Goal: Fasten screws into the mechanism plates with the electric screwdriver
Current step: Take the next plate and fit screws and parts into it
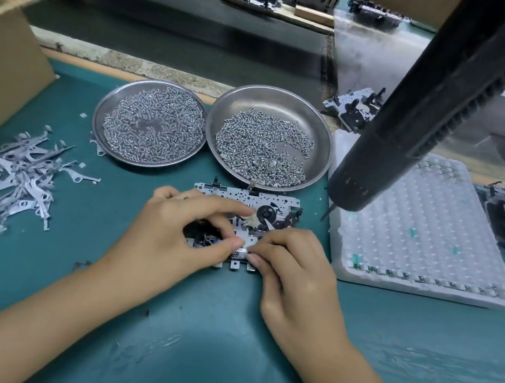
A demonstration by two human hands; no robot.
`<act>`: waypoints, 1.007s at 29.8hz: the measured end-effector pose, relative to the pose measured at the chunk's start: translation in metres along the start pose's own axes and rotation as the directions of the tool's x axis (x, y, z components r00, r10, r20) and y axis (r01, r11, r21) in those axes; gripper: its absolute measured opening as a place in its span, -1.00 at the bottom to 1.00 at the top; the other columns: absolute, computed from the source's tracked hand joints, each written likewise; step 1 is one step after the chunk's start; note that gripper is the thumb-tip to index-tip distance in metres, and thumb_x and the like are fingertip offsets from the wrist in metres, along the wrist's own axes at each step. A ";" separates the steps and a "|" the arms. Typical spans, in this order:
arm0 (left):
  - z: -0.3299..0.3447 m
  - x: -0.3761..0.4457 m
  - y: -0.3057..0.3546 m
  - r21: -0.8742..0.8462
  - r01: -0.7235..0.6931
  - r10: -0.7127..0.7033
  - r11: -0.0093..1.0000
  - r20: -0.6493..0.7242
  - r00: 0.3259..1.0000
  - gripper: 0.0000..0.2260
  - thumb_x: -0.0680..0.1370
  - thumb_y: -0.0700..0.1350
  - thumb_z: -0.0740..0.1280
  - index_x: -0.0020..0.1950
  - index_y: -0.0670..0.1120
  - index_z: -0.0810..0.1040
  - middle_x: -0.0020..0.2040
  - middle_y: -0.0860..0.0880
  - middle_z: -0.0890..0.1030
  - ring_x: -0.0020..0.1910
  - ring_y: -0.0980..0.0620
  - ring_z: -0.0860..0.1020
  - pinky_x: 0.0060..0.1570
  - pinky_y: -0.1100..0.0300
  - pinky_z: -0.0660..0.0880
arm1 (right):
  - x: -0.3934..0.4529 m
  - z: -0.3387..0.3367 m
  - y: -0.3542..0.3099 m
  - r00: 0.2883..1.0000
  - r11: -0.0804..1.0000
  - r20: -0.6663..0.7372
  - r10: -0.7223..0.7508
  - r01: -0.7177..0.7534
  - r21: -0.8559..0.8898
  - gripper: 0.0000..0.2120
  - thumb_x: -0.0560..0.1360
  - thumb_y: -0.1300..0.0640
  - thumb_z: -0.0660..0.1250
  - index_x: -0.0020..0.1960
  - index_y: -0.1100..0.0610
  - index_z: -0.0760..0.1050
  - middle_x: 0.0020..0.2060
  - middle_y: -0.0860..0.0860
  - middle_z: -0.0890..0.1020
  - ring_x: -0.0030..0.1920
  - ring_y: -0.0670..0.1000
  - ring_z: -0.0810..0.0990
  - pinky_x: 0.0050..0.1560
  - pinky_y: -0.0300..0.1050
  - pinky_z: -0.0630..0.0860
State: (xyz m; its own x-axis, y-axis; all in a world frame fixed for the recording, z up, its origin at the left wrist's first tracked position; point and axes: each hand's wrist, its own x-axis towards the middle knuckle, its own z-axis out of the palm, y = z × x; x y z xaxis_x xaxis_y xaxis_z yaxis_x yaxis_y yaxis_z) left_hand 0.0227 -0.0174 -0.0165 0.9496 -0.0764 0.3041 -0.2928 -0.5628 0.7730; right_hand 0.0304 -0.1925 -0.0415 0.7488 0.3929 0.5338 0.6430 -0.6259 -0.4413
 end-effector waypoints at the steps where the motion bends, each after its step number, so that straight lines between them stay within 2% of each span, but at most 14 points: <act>1: 0.000 0.001 0.000 0.006 0.000 0.000 1.000 -0.001 1.000 -0.72 0.37 0.01 0.48 0.05 0.20 0.56 -0.22 0.28 0.64 -0.09 0.32 0.51 0.05 0.21 0.25 | 0.000 0.001 0.000 1.000 1.000 -0.005 -0.007 0.006 -0.018 -0.94 0.42 0.37 0.35 -0.16 0.33 0.60 -0.20 0.14 0.60 -0.18 0.14 0.54 -0.09 -0.14 0.43; 5: -0.003 0.002 0.002 0.037 -0.001 0.001 0.999 0.002 1.000 -0.67 0.36 -0.05 0.53 0.05 0.20 0.55 -0.21 0.30 0.64 -0.14 0.43 0.47 0.02 0.25 0.25 | 0.000 0.003 0.000 1.000 1.000 -0.001 0.005 -0.005 -0.022 -0.93 0.45 0.34 0.33 -0.17 0.31 0.59 -0.19 0.12 0.60 -0.14 0.06 0.46 -0.05 -0.19 0.40; 9: -0.006 0.004 0.004 0.034 -0.007 0.005 0.999 0.039 0.999 -0.66 0.36 -0.07 0.54 0.08 0.17 0.57 -0.22 0.34 0.62 -0.16 0.43 0.47 0.04 0.19 0.28 | 0.002 -0.002 0.003 0.994 0.982 -0.020 0.103 -0.098 0.161 -0.94 0.45 0.30 0.36 -0.14 0.26 0.62 -0.18 0.05 0.62 -0.11 -0.01 0.52 -0.02 -0.29 0.42; 12: -0.007 0.006 0.005 0.039 -0.005 0.003 0.999 0.054 0.999 -0.65 0.35 -0.11 0.53 0.08 0.15 0.58 -0.23 0.31 0.63 -0.17 0.43 0.47 0.03 0.29 0.26 | 0.005 -0.005 0.004 0.974 0.929 -0.024 0.224 -0.206 0.308 -0.90 0.49 0.26 0.32 -0.09 0.19 0.62 -0.17 -0.03 0.62 -0.10 -0.10 0.56 -0.03 -0.34 0.42; 15: -0.006 0.005 0.007 0.033 0.001 -0.003 0.999 0.061 0.998 -0.68 0.34 -0.03 0.50 0.07 0.13 0.59 -0.23 0.29 0.64 -0.16 0.42 0.47 0.02 0.40 0.26 | 0.007 -0.005 0.005 0.962 0.891 -0.012 0.274 -0.250 0.380 -0.89 0.50 0.23 0.32 -0.08 0.16 0.63 -0.17 -0.06 0.62 -0.09 -0.15 0.56 -0.04 -0.35 0.43; 19: -0.006 0.006 0.006 -0.017 0.022 -0.021 1.000 0.088 0.996 -0.67 0.32 0.04 0.45 0.07 0.10 0.62 -0.26 0.23 0.65 -0.17 0.30 0.53 0.01 0.44 0.30 | 0.007 -0.005 0.004 0.956 0.868 -0.006 0.294 -0.265 0.420 -0.89 0.50 0.22 0.32 -0.08 0.13 0.63 -0.18 -0.09 0.61 -0.10 -0.16 0.56 -0.07 -0.35 0.42; 23: -0.011 0.007 0.005 0.038 -0.016 0.015 0.999 0.034 0.999 -0.72 0.34 0.05 0.44 0.04 0.12 0.62 -0.15 0.20 0.63 -0.12 0.25 0.55 0.09 0.20 0.36 | 0.007 -0.004 0.005 0.953 0.867 -0.036 0.302 -0.259 0.425 -0.90 0.50 0.22 0.33 -0.10 0.13 0.63 -0.19 -0.12 0.61 -0.11 -0.16 0.57 -0.06 -0.35 0.43; 26: -0.028 0.018 -0.006 0.108 -0.018 0.036 0.994 -0.167 0.985 -0.85 0.52 -0.06 0.36 0.04 -0.05 0.64 -0.09 0.11 0.61 -0.11 0.25 0.53 0.05 0.36 0.38 | 0.005 -0.004 0.005 0.954 0.884 -0.087 0.285 -0.227 0.410 -0.90 0.50 0.24 0.32 -0.08 0.16 0.62 -0.18 -0.10 0.60 -0.10 -0.14 0.57 -0.04 -0.35 0.43; 28: -0.042 0.031 -0.021 0.302 0.073 0.006 0.950 -0.250 0.968 -0.84 0.57 -0.12 0.32 0.09 -0.12 0.63 -0.04 -0.03 0.61 -0.04 0.08 0.54 0.10 0.21 0.40 | 0.009 -0.005 0.004 0.959 0.910 -0.126 0.253 -0.192 0.368 -0.88 0.50 0.28 0.30 -0.03 0.20 0.62 -0.13 -0.05 0.61 -0.06 -0.11 0.57 0.01 -0.33 0.44; 30: -0.052 0.044 -0.036 0.455 0.213 -0.133 0.865 -0.202 0.970 -0.76 0.56 -0.10 0.33 0.21 -0.09 0.58 0.10 -0.15 0.58 0.07 -0.17 0.53 0.18 -0.05 0.40 | 0.024 -0.006 0.004 0.970 0.948 -0.149 0.192 -0.144 0.284 -0.83 0.50 0.33 0.28 0.05 0.25 0.60 -0.07 0.03 0.61 0.00 -0.05 0.56 0.08 -0.29 0.44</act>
State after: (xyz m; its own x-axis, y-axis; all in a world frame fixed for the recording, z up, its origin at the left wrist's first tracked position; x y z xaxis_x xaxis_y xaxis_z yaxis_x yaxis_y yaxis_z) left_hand 0.0698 0.0424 -0.0022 0.9378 0.1665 0.3047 0.0000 -0.8775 0.4795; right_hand 0.0496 -0.1895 -0.0263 0.8259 0.1605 0.5405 0.5473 -0.4584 -0.7002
